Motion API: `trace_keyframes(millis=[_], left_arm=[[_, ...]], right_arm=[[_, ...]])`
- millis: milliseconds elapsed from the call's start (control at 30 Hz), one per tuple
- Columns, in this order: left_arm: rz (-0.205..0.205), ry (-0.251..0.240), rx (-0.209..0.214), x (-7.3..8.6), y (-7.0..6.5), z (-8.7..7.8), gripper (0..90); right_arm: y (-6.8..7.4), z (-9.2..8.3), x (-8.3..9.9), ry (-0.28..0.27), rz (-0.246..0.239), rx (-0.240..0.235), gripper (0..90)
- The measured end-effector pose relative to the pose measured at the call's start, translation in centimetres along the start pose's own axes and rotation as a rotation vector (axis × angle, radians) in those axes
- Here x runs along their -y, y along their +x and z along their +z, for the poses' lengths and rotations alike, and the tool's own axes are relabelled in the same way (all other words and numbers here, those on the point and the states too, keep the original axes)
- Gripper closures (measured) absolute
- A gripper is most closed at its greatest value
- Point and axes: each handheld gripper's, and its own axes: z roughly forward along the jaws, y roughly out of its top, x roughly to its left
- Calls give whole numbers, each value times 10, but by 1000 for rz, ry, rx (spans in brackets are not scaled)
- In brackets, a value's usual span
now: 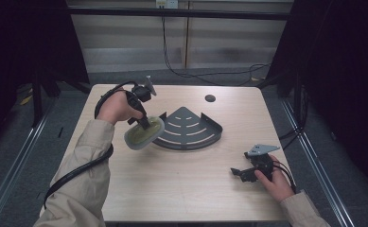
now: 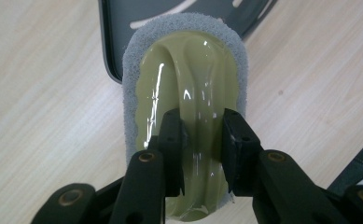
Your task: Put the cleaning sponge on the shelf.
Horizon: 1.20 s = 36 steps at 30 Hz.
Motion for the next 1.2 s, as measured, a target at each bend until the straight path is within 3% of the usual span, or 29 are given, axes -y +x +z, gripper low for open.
trace_keyframes(millis=[300,733,800,1200], left_arm=[[-7,-6,0,-15,4,-1,716],[5,-4,-9,-40,2,7,716],[-14,-13,-7,-45,1,9,716],[-9,-30,-21,-64,-1,11,716]], right_arm=[[0,0,0,0,0,0,93],[0,0,0,0,0,0,93],[0,0,0,-2,0,-1,93],[0,0,0,-1,-1,-1,93]])
